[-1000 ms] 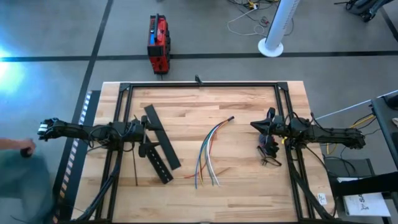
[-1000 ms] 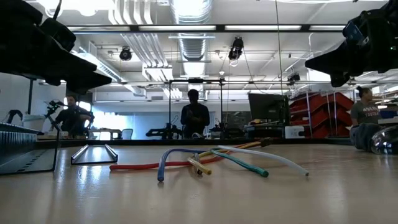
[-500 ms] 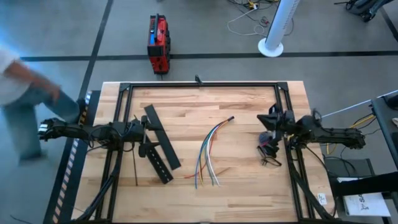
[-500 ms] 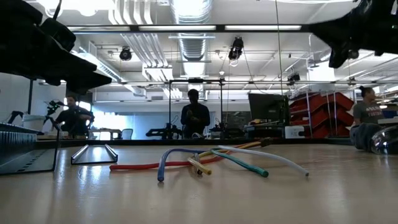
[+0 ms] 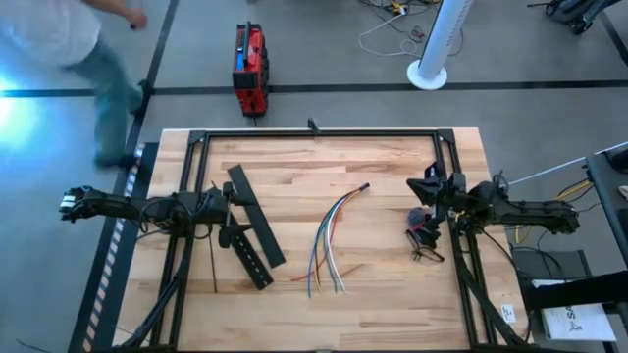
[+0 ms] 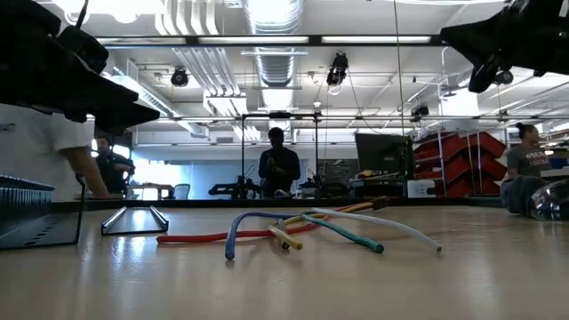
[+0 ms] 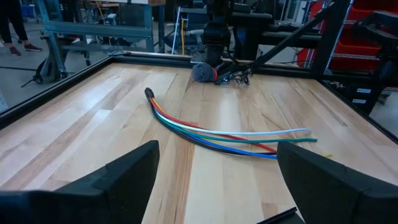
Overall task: Ziptie cables
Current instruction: Wrap the cable wires with the black zip tie
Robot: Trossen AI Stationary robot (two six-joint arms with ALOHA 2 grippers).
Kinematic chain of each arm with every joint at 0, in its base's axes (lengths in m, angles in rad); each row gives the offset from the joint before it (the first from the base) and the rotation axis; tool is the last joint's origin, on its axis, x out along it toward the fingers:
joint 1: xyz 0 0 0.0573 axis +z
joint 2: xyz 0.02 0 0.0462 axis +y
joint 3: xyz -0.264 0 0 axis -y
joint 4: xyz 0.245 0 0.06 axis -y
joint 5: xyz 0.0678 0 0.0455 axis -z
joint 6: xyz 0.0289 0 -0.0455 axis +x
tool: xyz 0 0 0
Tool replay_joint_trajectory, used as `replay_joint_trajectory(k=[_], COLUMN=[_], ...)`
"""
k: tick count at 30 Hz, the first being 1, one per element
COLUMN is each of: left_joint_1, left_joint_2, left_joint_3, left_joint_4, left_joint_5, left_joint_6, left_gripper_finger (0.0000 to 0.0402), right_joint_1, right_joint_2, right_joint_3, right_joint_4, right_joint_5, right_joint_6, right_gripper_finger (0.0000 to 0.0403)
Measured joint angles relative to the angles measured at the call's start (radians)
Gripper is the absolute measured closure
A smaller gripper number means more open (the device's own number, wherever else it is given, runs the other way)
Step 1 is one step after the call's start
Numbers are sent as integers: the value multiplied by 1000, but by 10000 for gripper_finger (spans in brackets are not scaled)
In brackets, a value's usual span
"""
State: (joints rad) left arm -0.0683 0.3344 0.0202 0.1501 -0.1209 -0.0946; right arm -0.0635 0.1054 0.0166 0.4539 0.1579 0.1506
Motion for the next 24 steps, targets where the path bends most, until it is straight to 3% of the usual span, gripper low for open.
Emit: replay_joint_trajectory(k=[6,14,20,24], left_joint_1=[0,0,0,0], left_joint_2=[0,0,0,0], left_joint_3=[0,0,0,0], left_joint_4=[0,0,0,0], left_joint_5=[0,0,0,0], left_joint_6=[0,0,0,0], left_gripper_finger=[90,90,90,90], right_joint_1=[0,0,0,0], right_joint_2=[83,175,348,465], right_joint_3=[0,0,0,1], right_joint_4=[-6,50,280,272], right_joint_5=[-80,-88,-85,-167], right_joint_6=[10,32,58,67], right_gripper_finger=[400,391,336,287])
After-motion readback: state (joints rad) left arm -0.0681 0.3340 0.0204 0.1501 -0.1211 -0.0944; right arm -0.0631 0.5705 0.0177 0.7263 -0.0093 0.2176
